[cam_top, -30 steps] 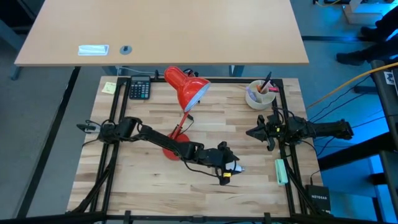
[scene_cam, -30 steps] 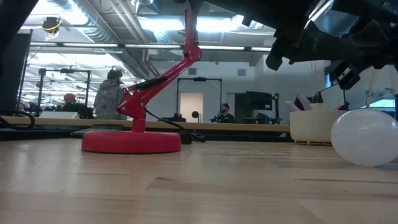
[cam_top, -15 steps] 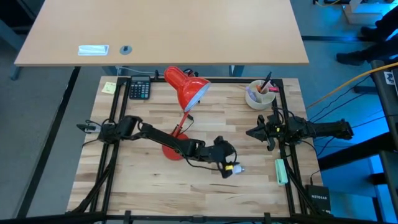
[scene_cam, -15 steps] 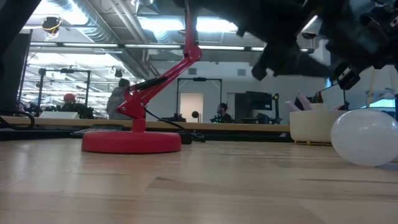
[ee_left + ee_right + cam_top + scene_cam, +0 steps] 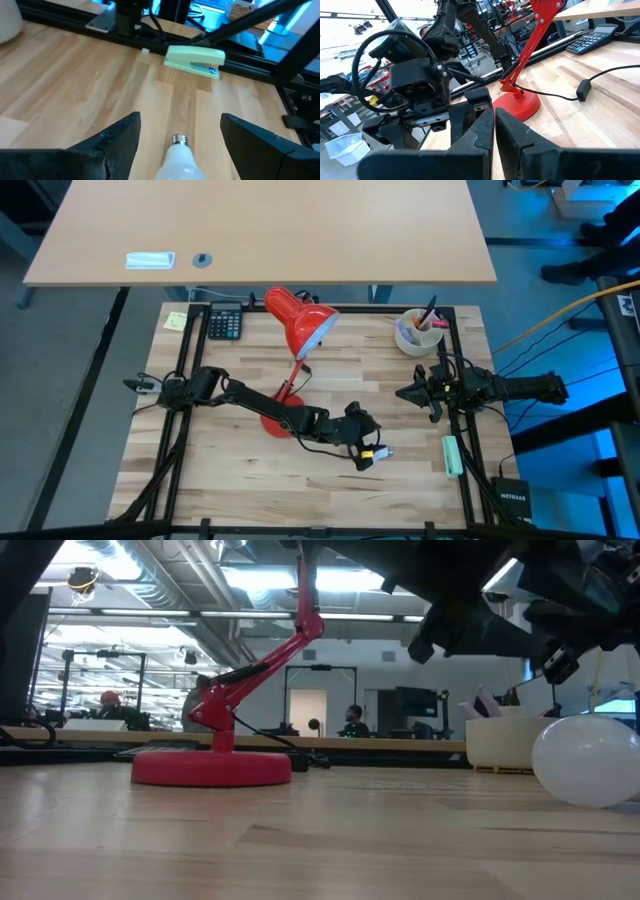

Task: Screw lightbulb
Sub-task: Insert the light bulb into the lamp

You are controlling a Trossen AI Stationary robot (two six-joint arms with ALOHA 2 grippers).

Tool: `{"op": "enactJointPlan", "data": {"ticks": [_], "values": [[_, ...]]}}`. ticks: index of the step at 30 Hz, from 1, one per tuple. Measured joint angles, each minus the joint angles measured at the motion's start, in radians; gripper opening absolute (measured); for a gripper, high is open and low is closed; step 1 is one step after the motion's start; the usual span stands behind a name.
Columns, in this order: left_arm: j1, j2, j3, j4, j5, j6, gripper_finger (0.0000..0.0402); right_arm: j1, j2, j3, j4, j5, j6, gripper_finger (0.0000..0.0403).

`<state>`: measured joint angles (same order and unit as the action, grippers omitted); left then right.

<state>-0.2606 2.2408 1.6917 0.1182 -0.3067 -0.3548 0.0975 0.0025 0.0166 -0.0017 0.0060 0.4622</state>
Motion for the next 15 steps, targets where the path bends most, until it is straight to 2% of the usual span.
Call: {"op": "enactJointPlan", "data": {"ticks": [5,15], "values": [[-0.014,0.015,0.002,-0.023,0.034,0.023,0.0265,0.0,0.0,0.0,0.0,0.0,0.0,0.0021],[-0.023,0.081,0.001,-0.023,0.027,0.024,0.0265,0.0,0.003,0.0,-0.001,0.0,-0.004,0.0021]]}}
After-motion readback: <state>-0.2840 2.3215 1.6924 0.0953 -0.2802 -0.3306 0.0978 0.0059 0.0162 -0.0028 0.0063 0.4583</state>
